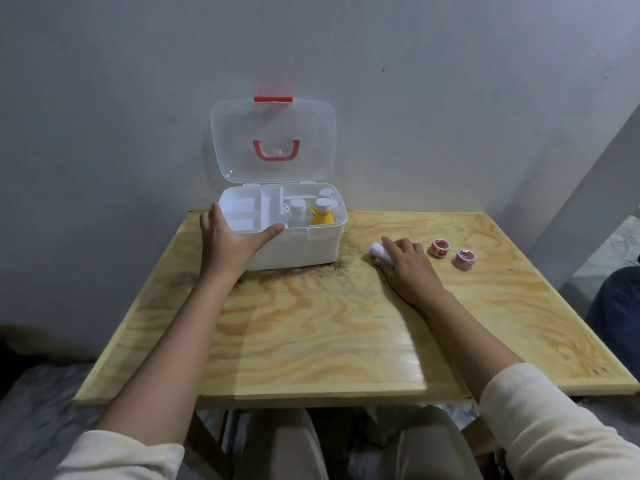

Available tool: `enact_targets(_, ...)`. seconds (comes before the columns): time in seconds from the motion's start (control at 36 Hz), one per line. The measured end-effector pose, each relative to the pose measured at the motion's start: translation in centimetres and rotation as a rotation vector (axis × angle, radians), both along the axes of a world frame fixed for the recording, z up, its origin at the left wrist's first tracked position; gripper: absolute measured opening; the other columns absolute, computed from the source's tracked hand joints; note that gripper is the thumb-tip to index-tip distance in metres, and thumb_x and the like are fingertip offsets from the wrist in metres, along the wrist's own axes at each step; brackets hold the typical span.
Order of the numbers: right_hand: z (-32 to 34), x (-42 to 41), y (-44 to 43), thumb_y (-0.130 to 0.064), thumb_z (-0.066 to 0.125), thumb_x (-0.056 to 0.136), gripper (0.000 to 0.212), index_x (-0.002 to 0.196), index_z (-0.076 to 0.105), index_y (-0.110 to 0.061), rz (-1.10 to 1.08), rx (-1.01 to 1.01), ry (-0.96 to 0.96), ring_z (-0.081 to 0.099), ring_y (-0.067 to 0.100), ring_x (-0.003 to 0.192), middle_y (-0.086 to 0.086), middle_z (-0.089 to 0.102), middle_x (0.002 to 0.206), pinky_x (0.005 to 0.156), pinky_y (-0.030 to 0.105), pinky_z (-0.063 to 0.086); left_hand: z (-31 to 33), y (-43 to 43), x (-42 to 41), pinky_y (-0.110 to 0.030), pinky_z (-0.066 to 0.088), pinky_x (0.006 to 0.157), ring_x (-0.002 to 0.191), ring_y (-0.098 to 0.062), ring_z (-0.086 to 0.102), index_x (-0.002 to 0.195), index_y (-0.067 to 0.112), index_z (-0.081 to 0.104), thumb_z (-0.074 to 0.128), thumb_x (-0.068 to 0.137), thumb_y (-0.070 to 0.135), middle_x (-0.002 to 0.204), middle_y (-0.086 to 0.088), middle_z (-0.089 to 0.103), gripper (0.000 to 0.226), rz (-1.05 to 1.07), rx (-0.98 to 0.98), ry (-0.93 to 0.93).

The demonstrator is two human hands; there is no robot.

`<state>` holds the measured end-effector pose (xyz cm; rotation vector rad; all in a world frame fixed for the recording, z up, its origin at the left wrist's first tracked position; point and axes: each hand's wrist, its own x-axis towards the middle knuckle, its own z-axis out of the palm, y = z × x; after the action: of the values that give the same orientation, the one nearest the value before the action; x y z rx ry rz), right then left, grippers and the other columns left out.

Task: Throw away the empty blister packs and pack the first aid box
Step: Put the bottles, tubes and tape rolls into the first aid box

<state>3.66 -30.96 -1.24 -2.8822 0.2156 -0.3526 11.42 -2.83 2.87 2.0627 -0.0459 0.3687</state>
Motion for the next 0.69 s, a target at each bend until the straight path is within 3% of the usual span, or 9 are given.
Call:
enact_targets(0.22,0.3,-0.9,0.9,-0.038,0.043,0.094,0.043,0.134,0.042,-0.022,-0.095,0.180,-0.024,0.046,0.035,0.108,0.015,0.050,0.117,0.092,0.042,0.036,0.1,0.4,-0.1,-0.028,0.029,0.096,0.136,-0.023,0.032,0.144,0.012,0.031,0.083,0.064,0.050,0.146,-0.008,0.032,0.103,-0.068,-0.015,0.039)
enact_targets(0.33,2.6,-0.8,2.6,-0.031,0.043,0.096,0.037,0.130,0.047,-0.019,-0.028,0.547,-0.139,0.048,0.025,0.100,0.005,0.045,0.100,0.082,0.029,0.033,-0.1,1.5,-0.2,-0.032,0.033,0.106,0.137,-0.023,0.033,0.146,0.013,0.029,0.082,0.067,0.050,0.147,-0.007,0.033,0.102,-0.136,-0.027,0.054)
enact_targets(0.42,5.4,-0.1,4.6,-0.035,0.042,0.095,0.026,0.115,0.054,-0.023,0.062,0.650,-0.240,0.050,0.027,0.096,-0.006,0.047,0.085,0.081,0.042,0.044,-0.3,2.2,-0.5,-0.029,0.032,0.102,0.135,-0.021,0.036,0.143,0.016,0.034,0.081,0.070,0.046,0.144,-0.005,0.038,0.092,-0.181,-0.044,0.041)
enact_targets(0.47,7.4,0.3,6.5,-0.041,0.038,0.090,0.028,0.106,0.053,-0.025,0.109,0.735,-0.300,0.052,0.023,0.086,-0.003,0.053,0.087,0.075,0.046,0.048,-0.5,2.5,-0.6,-0.024,0.028,0.101,0.138,-0.019,0.033,0.145,0.018,0.032,0.079,0.074,0.042,0.148,-0.003,0.035,0.088,-0.207,-0.053,0.023)
enact_targets(0.58,10.6,1.5,10.5,-0.030,0.039,0.091,0.035,0.107,0.055,-0.003,0.239,0.850,-0.351,0.051,0.017,0.075,0.017,0.057,0.091,0.063,0.039,0.047,-0.3,2.7,-0.8,-0.023,0.026,0.105,0.131,-0.005,0.031,0.151,0.021,0.026,0.077,0.076,0.045,0.153,0.001,0.032,0.094,-0.243,-0.098,0.040)
enact_targets(0.64,11.4,2.7,12.4,-0.025,0.042,0.095,0.030,0.114,0.053,-0.006,0.280,0.818,-0.296,0.055,0.022,0.085,0.020,0.057,0.104,0.070,0.038,0.052,0.0,3.1,-0.9,-0.038,0.041,0.107,0.127,-0.011,0.045,0.142,0.026,0.040,0.077,0.064,0.063,0.142,-0.001,0.049,0.094,-0.249,-0.105,0.025)
enact_targets(0.69,11.6,4.1,14.0,-0.032,0.046,0.092,0.036,0.125,0.050,-0.017,0.278,0.761,-0.245,0.057,0.026,0.100,0.015,0.053,0.118,0.085,0.042,0.054,-0.4,3.5,-0.5,-0.045,0.048,0.101,0.122,-0.017,0.054,0.137,0.026,0.045,0.075,0.057,0.071,0.132,0.001,0.056,0.097,-0.252,-0.111,0.031)
